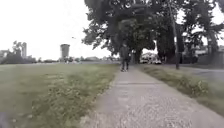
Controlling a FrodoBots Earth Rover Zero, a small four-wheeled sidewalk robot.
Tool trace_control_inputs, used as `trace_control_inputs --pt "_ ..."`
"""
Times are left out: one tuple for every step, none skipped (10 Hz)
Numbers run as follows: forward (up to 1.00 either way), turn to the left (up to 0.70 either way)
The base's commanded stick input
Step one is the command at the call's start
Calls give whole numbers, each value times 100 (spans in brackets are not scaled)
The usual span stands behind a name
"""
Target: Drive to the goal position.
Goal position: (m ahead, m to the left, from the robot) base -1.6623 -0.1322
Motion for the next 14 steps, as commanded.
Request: trace_control_inputs --pt "70 0" --pt "70 0" --pt "70 0" --pt "70 0" --pt "70 0" --pt "70 0" --pt "70 0" --pt "70 0" --pt "70 0" --pt "70 0" --pt "70 0" --pt "70 0" --pt "70 0" --pt "70 0"
